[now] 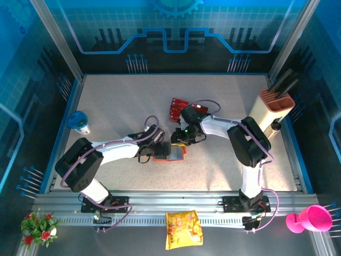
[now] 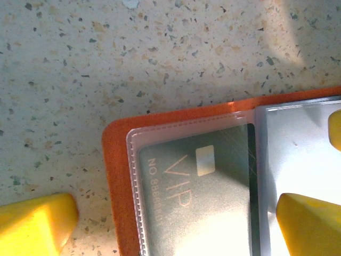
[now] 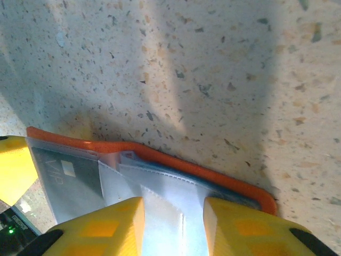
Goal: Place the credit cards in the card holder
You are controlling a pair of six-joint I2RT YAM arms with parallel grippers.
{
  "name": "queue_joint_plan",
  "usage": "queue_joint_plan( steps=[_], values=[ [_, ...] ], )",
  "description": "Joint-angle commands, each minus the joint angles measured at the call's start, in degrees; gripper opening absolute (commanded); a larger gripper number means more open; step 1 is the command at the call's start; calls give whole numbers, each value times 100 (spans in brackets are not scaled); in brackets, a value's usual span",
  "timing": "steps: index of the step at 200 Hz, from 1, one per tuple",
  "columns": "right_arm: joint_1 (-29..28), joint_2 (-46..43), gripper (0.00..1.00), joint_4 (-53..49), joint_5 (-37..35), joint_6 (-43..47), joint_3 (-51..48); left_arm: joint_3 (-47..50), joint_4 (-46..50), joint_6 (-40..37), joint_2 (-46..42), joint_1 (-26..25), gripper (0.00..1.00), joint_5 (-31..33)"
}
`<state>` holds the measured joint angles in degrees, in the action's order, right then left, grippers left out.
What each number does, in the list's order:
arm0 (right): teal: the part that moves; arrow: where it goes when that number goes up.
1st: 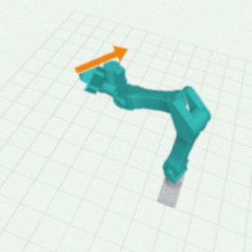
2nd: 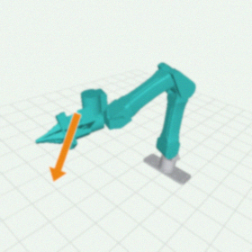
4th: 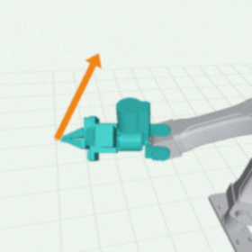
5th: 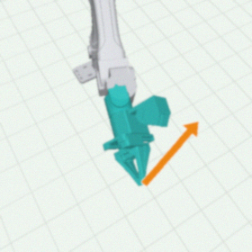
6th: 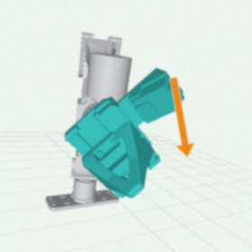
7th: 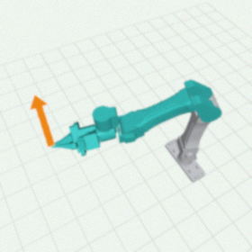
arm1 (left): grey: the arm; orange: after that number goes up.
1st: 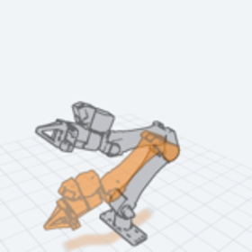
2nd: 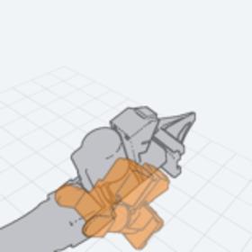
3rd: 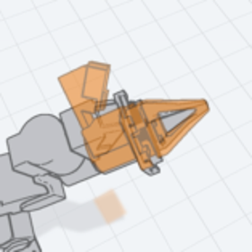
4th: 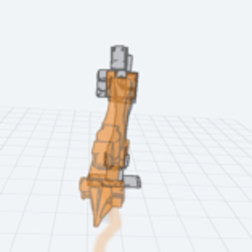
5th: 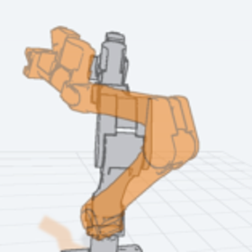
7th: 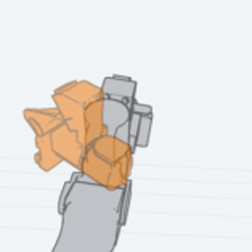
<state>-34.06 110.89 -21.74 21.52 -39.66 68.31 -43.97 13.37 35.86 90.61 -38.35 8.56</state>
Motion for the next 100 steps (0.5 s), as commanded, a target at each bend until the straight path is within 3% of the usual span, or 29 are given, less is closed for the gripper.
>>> queue_joint_plan(
  steps=[1, 53, 100],
  values=[
    [-34, 166, 34, 43, 227, -141, 24, 327, 9, 69, 300, 36, 99, -232],
    [-35, -85, 32, 149, 357, -288, -15, 315, 65, 63, 136, 32, 99, -211],
    [-87, -394, 33, 108, 438, -382, 22, 136, 303, 102, -535, 75, 99, -128]
  ],
)
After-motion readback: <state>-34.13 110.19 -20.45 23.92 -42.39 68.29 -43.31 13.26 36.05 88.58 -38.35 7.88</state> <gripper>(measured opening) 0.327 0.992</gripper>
